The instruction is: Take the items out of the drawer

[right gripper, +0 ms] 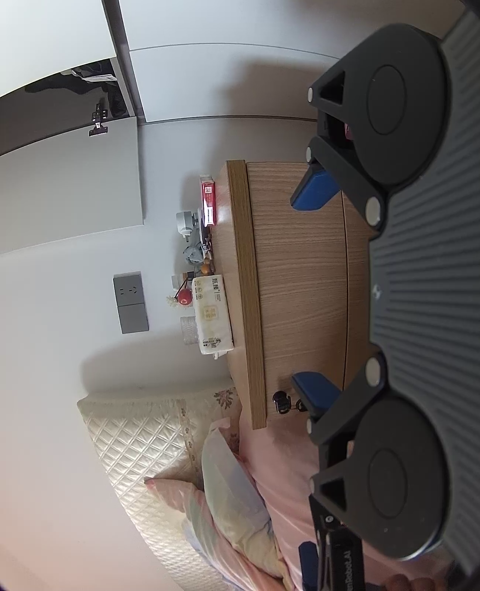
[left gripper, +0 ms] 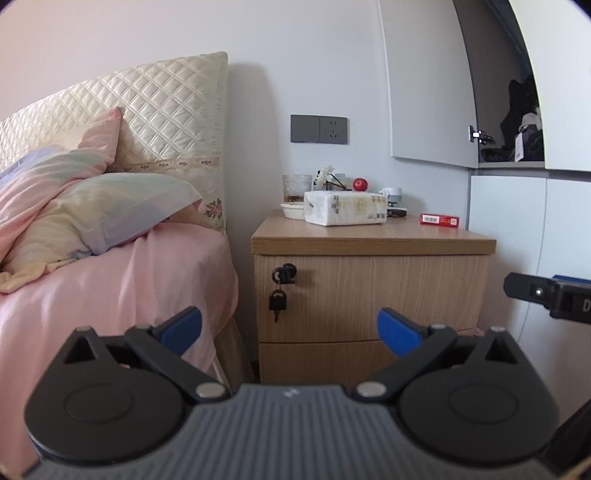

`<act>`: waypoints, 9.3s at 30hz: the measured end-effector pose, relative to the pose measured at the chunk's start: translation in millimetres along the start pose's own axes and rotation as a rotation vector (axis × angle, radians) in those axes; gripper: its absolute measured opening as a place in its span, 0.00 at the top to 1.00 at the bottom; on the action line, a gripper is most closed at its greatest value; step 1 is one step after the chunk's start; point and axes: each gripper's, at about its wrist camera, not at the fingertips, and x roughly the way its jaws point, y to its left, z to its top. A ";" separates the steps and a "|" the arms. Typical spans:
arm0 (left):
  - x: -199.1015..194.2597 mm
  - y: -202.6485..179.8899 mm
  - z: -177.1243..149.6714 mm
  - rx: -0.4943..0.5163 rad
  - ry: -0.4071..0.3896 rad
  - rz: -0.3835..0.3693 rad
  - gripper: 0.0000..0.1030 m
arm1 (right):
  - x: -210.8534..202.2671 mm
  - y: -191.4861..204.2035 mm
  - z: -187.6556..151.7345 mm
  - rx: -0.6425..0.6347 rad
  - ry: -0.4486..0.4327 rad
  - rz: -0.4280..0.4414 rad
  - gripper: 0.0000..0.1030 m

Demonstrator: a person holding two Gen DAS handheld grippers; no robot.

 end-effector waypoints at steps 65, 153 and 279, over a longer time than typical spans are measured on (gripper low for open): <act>-0.3 -40.9 85.3 -0.204 0.064 -0.020 0.00 | 19.0 -33.3 2.4 0.227 0.068 -0.026 0.07; 33.2 -36.6 15.5 0.003 -0.004 0.096 0.00 | 9.3 -44.1 -2.0 0.081 0.034 0.028 0.07; 172.4 35.9 -16.8 0.047 -0.069 -0.252 0.06 | 130.5 -180.2 11.2 -0.127 0.136 0.583 0.09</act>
